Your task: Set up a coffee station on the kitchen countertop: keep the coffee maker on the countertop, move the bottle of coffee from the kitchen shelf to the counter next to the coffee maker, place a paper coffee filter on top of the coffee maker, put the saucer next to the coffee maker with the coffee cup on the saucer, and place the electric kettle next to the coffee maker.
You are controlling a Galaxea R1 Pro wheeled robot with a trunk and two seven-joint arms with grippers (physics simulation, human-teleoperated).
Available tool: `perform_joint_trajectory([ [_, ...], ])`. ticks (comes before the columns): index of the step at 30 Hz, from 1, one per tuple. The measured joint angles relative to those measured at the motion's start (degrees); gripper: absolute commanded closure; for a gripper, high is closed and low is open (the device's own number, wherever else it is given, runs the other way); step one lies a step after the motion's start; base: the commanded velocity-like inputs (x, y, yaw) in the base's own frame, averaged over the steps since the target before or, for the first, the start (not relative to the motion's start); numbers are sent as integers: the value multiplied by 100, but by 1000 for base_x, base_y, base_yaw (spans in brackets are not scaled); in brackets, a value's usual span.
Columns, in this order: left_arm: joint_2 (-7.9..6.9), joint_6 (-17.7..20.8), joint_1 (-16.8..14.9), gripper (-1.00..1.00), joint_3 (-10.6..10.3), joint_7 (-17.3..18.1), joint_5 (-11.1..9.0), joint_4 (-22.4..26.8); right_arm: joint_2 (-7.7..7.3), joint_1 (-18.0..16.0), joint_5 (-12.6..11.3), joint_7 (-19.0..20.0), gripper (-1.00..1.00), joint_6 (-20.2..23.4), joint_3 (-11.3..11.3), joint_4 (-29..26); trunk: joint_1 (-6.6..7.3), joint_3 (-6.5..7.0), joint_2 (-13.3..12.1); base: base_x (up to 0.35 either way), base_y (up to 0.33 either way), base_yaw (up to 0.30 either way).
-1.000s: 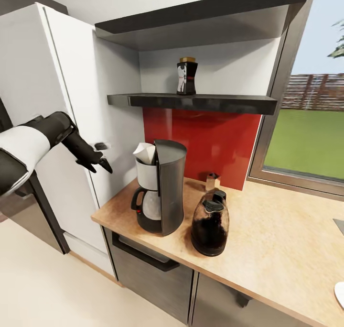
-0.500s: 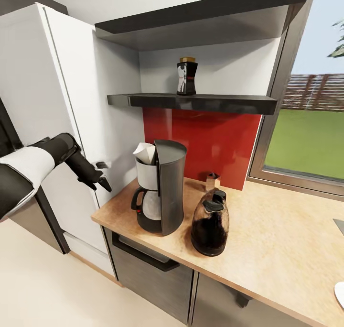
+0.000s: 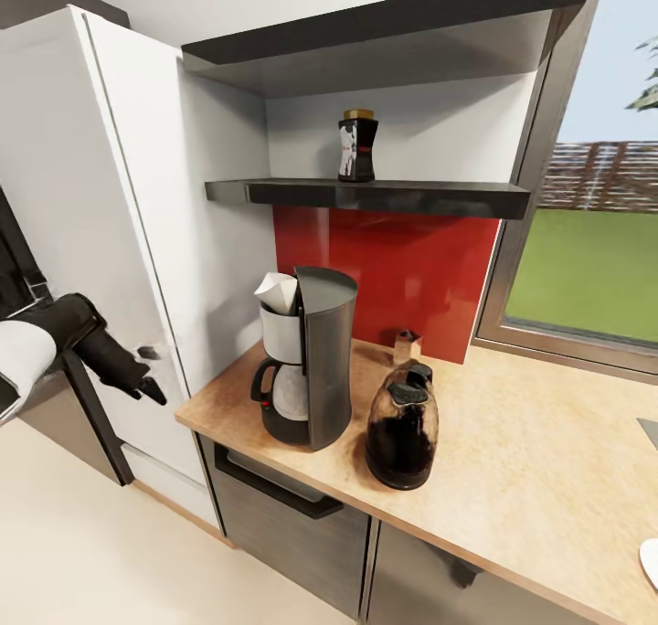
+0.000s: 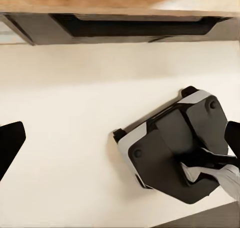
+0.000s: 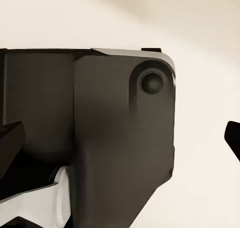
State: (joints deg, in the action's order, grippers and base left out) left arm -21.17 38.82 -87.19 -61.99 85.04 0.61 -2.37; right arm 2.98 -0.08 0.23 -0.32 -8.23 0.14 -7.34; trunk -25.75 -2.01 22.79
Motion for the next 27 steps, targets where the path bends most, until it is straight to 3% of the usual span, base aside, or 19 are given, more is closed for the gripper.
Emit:
perform_joint_trajectory([
  [3, -214, -262, 242, -100, 28, -16, -267, 3, 0, 0, 1, 0, -100, 0, 0, 0, 0, 0, 0, 0, 0, 0],
  [4, -339, -426, 453, -100, 20, -95, -539, 2, 0, 0, 1, 2, -100, 0, 1, 0, 0, -1, 1, 0, 0, 0],
  [9, -441, -652, 973, -100, 58, -498, -1069, -2, 0, 0, 1, 0, -100, 0, 2, 0, 0, 0, -1, 0, 0, 0],
  [13, -483, -1026, 1637, -100, 37, -1050, -1790, -15, 0, 0, 3, 0, -100, -5, 3, 0, 0, -1, 0, 0, 0, 0],
  [15, -491, -1291, 2025, -100, 30, -1417, -2150, -19, 0, 0, 2, 0, -100, -7, 3, 0, 0, -1, 0, 0, 0, 0],
  [21, -466, -1538, 2910, -100, 34, -2674, -2930, -6, 0, 0, 1, 0, -100, -9, -1, 0, 0, 0, 0, 0, 0, 0],
  [22, -456, -1571, 3088, -100, 12, -2959, -3155, -2, 0, 0, 1, 1, -100, -9, -3, 0, 0, -1, 0, 0, 0, 0],
  [24, -415, -1908, 3570, -100, 3, -3631, -3845, 7, 0, 0, -1, 2, -100, -9, -4, 0, 0, -1, 0, 0, 0, 0],
  [27, -334, -2423, 3963, -100, 12, -4101, -4424, 7, 0, 0, -4, 1, -100, -9, -8, 0, 0, 0, 0, 0, 0, 0],
])
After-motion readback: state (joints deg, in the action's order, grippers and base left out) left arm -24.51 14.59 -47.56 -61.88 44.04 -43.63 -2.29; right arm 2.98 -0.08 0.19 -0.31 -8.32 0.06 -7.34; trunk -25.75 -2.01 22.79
